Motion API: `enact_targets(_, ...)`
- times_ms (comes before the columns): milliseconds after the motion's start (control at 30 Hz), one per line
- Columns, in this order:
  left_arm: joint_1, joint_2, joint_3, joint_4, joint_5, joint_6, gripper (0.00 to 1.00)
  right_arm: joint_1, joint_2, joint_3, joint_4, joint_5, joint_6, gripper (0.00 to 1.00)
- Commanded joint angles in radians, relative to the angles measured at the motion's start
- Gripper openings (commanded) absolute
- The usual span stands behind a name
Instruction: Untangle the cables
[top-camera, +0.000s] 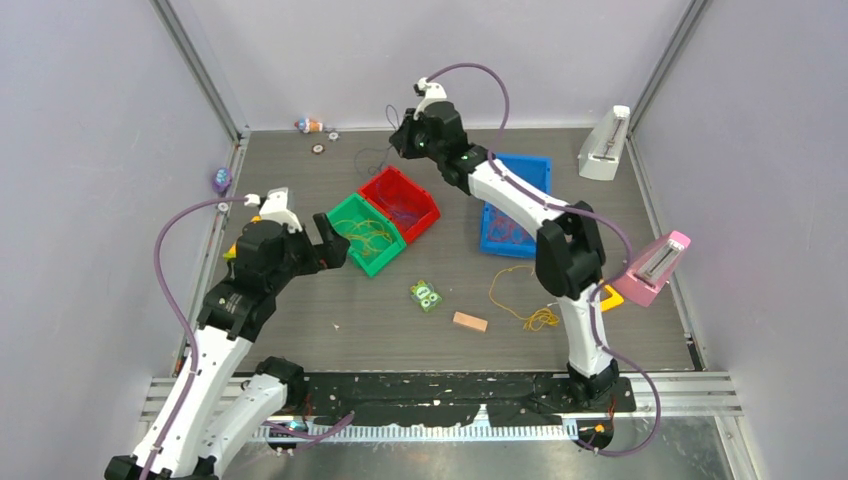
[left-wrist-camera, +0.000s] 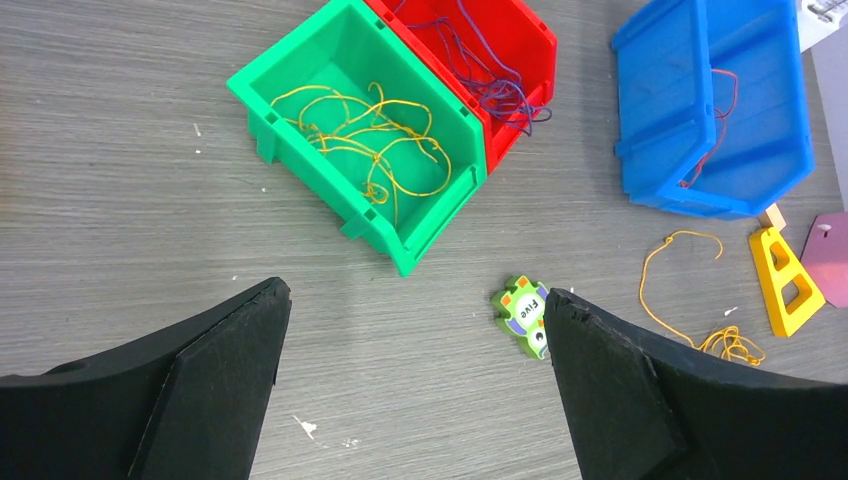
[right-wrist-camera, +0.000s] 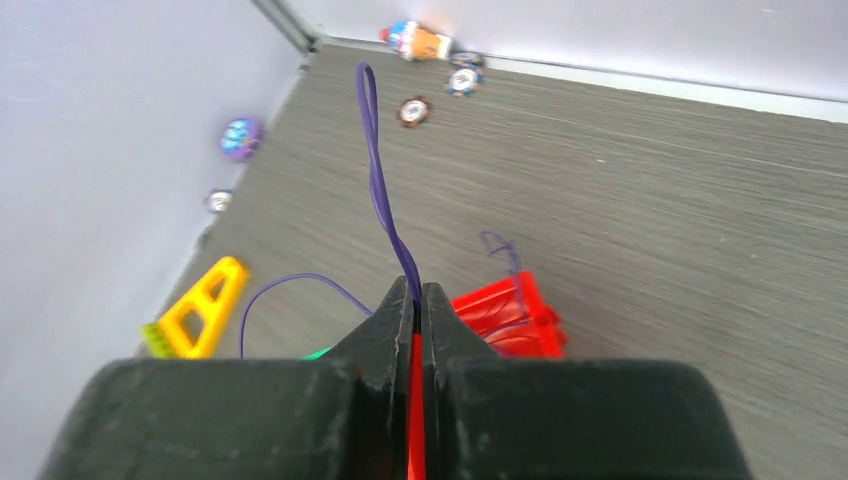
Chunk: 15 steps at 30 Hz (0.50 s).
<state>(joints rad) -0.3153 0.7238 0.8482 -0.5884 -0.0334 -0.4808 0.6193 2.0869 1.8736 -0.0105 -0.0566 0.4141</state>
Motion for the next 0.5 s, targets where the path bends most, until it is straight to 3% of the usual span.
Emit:
enact_targets(0, 0.008, -0.021, 0.029, -0.024, -0.027, 0.031, 1.0, -0.003, 0.103, 0.141, 0.027, 0.13, -0.074, 0.05)
enact_targets(467, 0.008, 0.011, 0.023, -0.002, -0.004, 0.057, 1.0, 0.086, 0.104, -0.045, -0.177, 0.274, -0.146, 0.06)
